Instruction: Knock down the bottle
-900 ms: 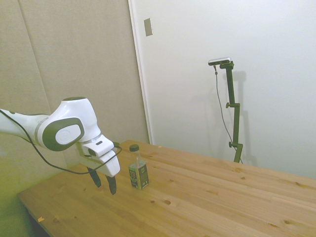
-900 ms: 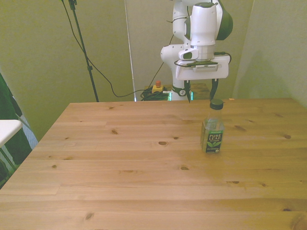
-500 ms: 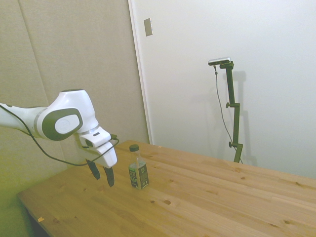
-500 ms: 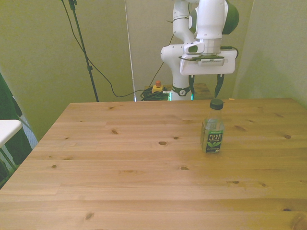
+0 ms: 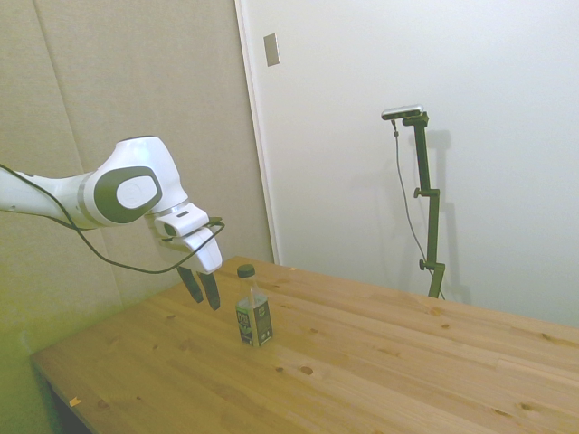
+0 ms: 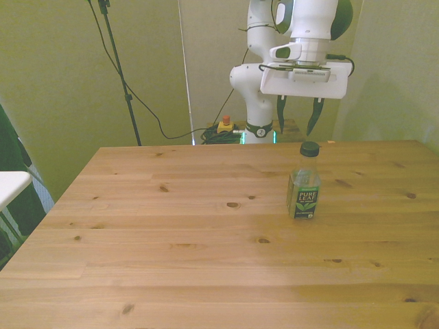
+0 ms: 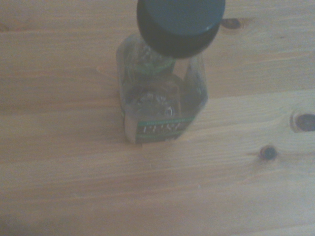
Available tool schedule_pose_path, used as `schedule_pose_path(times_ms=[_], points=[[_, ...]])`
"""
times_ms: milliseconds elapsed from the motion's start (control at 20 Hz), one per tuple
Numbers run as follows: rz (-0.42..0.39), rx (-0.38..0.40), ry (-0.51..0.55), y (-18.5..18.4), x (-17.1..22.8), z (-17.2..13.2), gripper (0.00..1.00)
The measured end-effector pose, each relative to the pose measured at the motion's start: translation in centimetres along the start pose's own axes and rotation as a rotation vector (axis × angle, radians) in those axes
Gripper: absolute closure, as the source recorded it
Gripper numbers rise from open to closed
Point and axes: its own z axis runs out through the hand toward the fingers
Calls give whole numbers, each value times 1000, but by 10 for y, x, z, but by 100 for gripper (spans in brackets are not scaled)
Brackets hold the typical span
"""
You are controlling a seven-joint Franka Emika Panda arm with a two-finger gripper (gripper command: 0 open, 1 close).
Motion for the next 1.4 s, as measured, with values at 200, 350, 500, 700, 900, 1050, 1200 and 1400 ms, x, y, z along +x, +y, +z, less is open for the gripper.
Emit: schedule_pose_path(times_ms=[200, 350, 500, 700, 900, 1050, 1200, 1400], points=[[23, -3, 9, -19, 17, 11, 100], [43, 6, 8, -31, 29, 13, 100], [58, 12, 8, -42, 38, 14, 100], [82, 16, 30, -59, 46, 14, 100], [108, 30, 52, -89, 56, 13, 100], [130, 34, 78, -117, 64, 18, 100], [154, 40, 95, -142, 74, 26, 100], [187, 47, 116, -162, 90, 37, 100]])
